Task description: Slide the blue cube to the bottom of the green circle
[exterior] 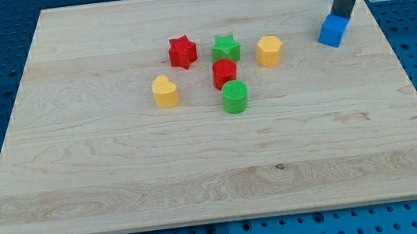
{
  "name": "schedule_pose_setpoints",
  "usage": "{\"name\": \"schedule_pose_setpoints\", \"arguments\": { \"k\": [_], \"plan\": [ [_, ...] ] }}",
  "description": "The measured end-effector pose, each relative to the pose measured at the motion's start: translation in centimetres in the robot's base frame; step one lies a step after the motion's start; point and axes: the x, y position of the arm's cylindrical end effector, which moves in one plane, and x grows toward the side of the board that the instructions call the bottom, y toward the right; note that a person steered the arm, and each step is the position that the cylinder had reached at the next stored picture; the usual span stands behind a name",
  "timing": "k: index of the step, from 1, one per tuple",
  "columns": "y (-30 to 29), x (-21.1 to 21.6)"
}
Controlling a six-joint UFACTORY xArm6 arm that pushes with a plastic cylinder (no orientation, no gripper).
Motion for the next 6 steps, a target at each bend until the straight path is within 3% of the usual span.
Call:
{"name": "schedule_pose_setpoints", "arguments": {
  "k": [3, 6],
  "plan": [
    [-1.3, 3.1],
    [-2.4, 11.6]
  ]
}}
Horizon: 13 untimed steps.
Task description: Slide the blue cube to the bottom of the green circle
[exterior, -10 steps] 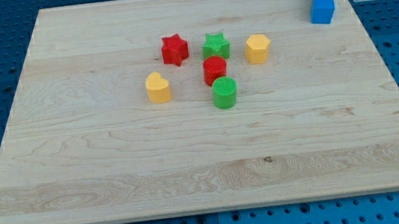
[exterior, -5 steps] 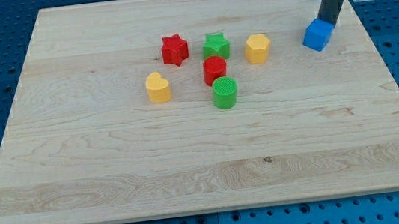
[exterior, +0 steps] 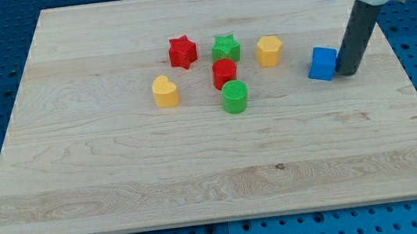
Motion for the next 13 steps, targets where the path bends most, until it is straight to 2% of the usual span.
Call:
{"name": "schedule_pose_setpoints", "arguments": {
  "k": [1, 2, 3, 4, 5, 7, 8, 9, 13],
  "plan": [
    [0.5, 0.4],
    [3.3, -3.5],
    [0.5, -5.7],
    [-3.7, -5.1],
    [-3.8, -2.8],
    [-3.8, 5.5],
    [0.9, 6.0],
    [4.0, 10.1],
    [-4.5, 10.4]
  ]
}}
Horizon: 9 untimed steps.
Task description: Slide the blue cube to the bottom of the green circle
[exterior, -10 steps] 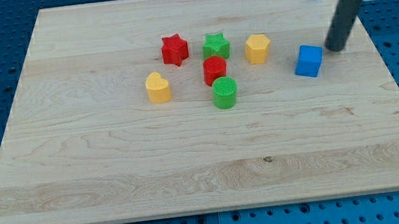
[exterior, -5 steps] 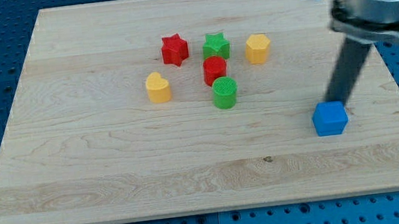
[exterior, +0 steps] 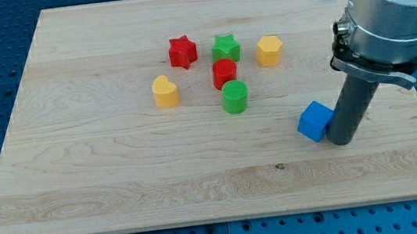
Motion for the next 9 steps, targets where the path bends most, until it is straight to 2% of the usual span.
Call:
{"name": "schedule_pose_setpoints", "arguments": {
  "k": [1, 2, 4, 7, 8, 9],
  "plan": [
    [4.6, 0.0],
    [6.9, -0.7],
    [3.9, -1.3],
    [-5.3, -1.7],
    [-5.5, -1.7],
    [-1.9, -1.9]
  ]
}}
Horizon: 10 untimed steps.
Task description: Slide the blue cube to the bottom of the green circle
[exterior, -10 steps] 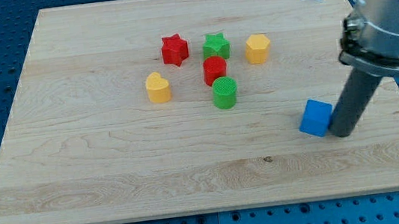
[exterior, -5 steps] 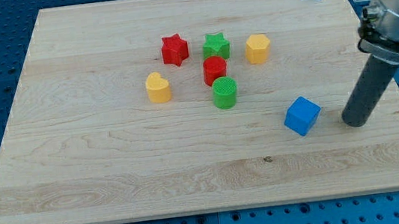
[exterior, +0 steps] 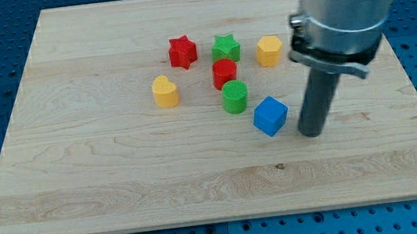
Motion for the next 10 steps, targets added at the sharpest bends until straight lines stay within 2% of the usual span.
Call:
{"name": "schedule_pose_setpoints", "arguments": {
  "k": [1, 2, 3, 4, 10],
  "plan": [
    [1.3, -2.5],
    [-1.0, -5.2],
    [-3.5, -4.8],
    [-3.9, -3.1],
    [-4.9, 0.2]
  ]
}}
